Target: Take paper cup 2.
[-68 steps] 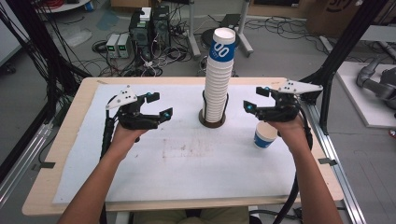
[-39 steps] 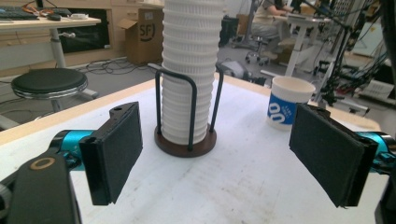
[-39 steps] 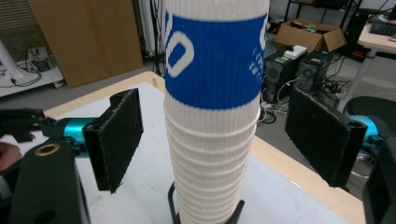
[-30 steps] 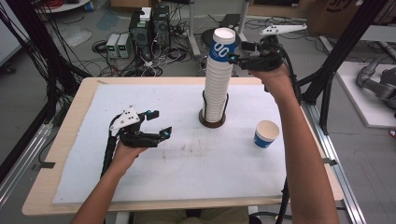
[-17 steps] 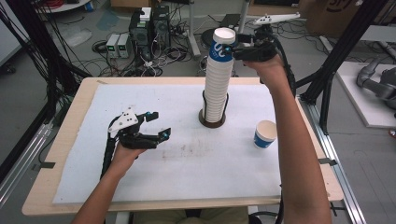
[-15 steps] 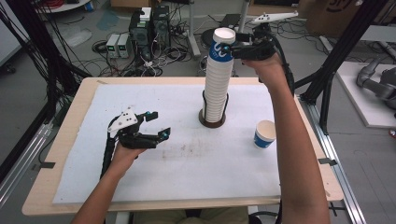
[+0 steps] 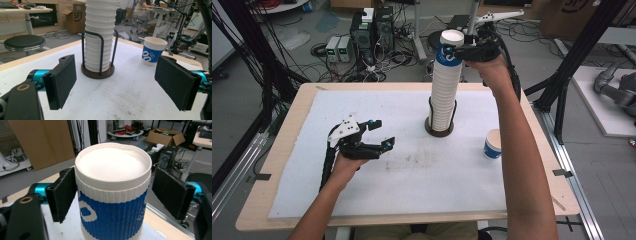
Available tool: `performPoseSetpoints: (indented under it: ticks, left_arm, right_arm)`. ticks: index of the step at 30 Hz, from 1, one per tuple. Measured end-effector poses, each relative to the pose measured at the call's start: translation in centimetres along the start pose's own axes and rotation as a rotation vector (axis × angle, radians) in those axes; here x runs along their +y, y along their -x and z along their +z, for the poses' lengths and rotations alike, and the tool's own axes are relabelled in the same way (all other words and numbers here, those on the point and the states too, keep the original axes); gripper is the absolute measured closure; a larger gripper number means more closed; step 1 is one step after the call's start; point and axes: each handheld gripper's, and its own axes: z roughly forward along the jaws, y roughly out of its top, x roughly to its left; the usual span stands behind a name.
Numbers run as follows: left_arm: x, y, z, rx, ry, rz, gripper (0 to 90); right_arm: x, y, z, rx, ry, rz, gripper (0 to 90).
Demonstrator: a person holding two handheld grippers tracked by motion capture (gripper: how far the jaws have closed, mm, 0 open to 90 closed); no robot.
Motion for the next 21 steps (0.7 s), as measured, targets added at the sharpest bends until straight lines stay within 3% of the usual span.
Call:
performPoseSetpoints:
  ticks: [2,9,21]
  left_arm:
    - [-0.02,-0.02,0.0,0.0,-0.001,-0.001,17.5]
    - [-0.08,-0.08,-0.15,0.002,-0.003,-0.002,17.6]
    - [-0.11,-0.26,-0.35,0.004,0.002,-0.006,17.6]
  right_arm:
    - [0.07,-0.02,-0.19,0.015,0.012,-0.011,27.8]
    - [0.35,-0.22,-0.4,0.008,0.018,-0.054,29.5]
    - [0.65,-0.25,-0.38,0.0,0.005,-0.061,30.4]
